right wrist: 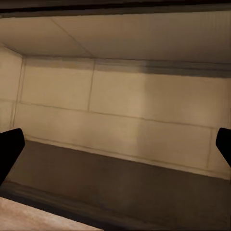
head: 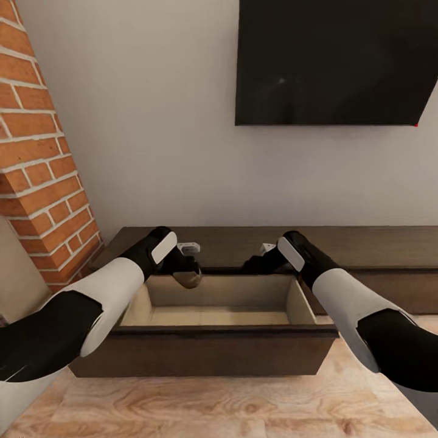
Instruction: Place each of the two pumpkins and all three candles from the living room inside a cabinet in the living room (use any cabinet), then make sure every cabinet is closed, and position the cauldron so it is next to a table in the living room.
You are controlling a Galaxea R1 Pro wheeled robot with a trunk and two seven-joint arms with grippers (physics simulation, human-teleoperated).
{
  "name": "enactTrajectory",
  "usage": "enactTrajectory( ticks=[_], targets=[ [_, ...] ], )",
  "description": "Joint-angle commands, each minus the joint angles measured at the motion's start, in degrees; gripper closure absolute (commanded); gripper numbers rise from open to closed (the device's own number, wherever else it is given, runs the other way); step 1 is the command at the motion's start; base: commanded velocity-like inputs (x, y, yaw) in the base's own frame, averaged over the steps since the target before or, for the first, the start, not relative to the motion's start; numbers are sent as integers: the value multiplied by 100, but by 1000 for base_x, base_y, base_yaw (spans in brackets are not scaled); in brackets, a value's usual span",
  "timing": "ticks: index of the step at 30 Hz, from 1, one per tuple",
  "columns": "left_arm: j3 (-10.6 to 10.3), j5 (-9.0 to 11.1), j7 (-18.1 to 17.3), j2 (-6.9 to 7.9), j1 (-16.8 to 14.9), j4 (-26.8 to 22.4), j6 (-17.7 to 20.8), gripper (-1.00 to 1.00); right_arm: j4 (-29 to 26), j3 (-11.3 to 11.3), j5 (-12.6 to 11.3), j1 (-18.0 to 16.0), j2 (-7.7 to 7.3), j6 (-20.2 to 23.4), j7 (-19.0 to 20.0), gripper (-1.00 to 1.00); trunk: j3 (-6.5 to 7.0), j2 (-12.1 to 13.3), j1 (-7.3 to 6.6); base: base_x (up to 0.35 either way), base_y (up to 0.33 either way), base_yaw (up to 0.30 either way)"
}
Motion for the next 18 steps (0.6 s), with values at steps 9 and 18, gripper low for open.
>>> enactTrajectory(
  ticks=[9, 18],
  targets=[
    [-33, 67, 17, -45, 3, 11, 18, 100, 234, 147, -24, -2, 18, 14, -8, -100, -22, -3, 1, 61, -39, 118],
    [-37, 59, 10, -204, 19, 12, 27, 100, 660, 212, -32, 7, 19, 27, -10, -100, -22, -3, 1, 1, 0, 2]
  ],
)
